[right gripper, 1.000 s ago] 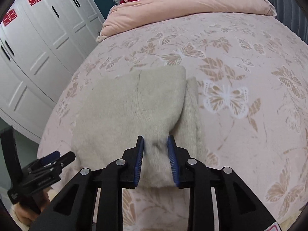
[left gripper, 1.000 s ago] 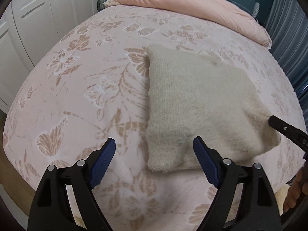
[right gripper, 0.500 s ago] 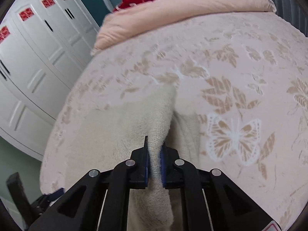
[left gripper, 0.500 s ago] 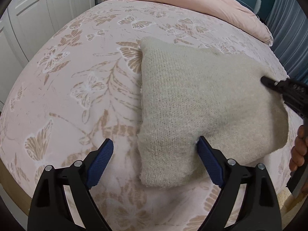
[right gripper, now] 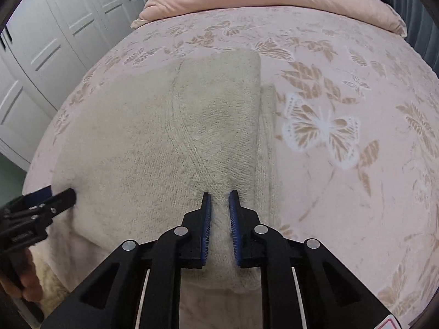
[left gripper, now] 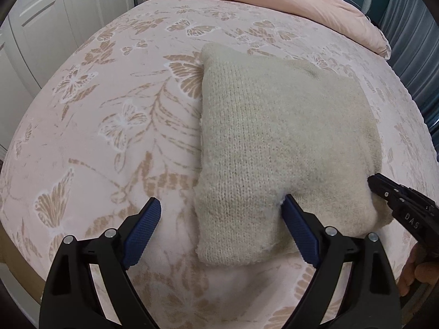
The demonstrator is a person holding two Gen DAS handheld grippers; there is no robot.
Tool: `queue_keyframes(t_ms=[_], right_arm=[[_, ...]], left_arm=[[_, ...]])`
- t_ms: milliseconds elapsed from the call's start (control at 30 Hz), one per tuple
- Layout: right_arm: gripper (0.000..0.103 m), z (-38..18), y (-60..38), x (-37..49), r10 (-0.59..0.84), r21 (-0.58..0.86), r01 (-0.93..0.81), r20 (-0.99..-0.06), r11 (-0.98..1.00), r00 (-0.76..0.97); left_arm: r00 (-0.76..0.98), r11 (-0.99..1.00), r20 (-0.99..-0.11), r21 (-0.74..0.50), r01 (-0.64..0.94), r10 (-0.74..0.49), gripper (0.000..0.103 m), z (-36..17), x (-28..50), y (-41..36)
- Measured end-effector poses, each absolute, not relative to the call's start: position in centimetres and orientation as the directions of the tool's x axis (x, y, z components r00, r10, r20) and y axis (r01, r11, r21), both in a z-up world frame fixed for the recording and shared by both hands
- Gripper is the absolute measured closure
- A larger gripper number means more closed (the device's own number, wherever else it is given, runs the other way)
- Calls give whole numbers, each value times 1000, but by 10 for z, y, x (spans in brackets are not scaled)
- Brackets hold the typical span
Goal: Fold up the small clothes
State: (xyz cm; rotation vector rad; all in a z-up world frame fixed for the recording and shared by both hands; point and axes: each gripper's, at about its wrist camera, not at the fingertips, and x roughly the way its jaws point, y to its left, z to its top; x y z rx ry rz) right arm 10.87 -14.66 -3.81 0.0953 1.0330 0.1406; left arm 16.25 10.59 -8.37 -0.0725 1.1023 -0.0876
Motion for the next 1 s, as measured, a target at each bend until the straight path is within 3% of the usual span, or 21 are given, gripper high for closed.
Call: queue_keyframes(t_ms=[100, 200, 267, 367, 533, 667, 733, 1000], right_arm=[[90, -3, -147, 97, 201, 197, -68, -801, 978, 564], [91, -26, -148, 98, 190, 187, -56, -848, 981, 495], [97, -52, -145, 96, 142, 130, -57, -880, 990, 453], [95, -22, -141, 78, 179, 176, -55, -838, 983, 516], [75, 9, -147, 42, 154, 187, -6, -792, 982, 591], [67, 9, -161, 11, 102, 180, 73, -798, 981, 593], [57, 7, -165, -2, 75, 169, 106, -805, 980, 589], [45, 3, -167, -38, 55, 159, 127, -806, 979, 589]], left_arm=[[458, 997, -886, -61, 46, -75, 16, -80, 158, 103], [455, 998, -888, -54, 44, -68, 17, -79, 154, 103], [454, 998, -889, -41, 42, -56, 17, -77, 151, 99], [472, 998, -880, -30, 56, -53, 17, -67, 144, 92], [507, 997, -860, -14, 78, -51, 17, -50, 126, 82], [537, 996, -841, -15, 89, -60, 17, -34, 110, 73], [553, 995, -831, -8, 95, -59, 17, -28, 100, 69], [580, 992, -814, 40, 119, -37, 17, -23, 65, 52]])
